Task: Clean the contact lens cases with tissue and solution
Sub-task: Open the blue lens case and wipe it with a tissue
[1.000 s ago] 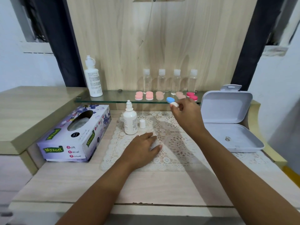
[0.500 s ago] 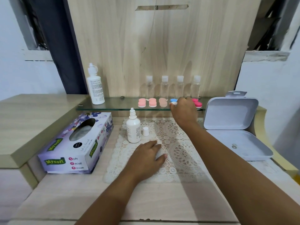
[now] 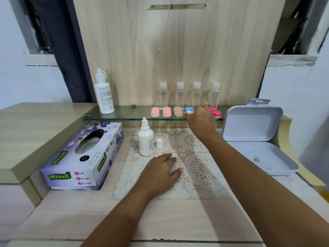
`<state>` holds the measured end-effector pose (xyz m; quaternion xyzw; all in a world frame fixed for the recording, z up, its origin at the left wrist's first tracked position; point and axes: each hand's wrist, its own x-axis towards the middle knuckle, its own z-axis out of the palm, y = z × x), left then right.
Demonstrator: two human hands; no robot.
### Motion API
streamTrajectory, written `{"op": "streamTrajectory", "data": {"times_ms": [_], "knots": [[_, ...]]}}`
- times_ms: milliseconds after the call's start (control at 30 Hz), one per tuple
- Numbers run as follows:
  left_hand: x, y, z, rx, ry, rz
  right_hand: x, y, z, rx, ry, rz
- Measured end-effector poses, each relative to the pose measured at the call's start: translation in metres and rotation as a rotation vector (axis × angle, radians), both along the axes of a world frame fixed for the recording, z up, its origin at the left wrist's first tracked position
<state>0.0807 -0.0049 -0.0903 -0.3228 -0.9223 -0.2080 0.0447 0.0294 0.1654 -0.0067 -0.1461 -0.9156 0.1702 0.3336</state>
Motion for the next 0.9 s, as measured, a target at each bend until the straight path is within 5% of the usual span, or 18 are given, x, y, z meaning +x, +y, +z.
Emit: {"op": "streamTrajectory", "data": {"times_ms": [600, 900], "knots": [[-0.002, 0.0, -0.003, 0.012, -0.008, -0.006, 0.003, 0.02, 0.001, -0.083, -0.025, -0.156], [-0.005, -0.001, -0.002, 0.03, -0.056, -0.003, 0.043, 0.012, -0.004, -0.095, 0.152, 0.053]]}}
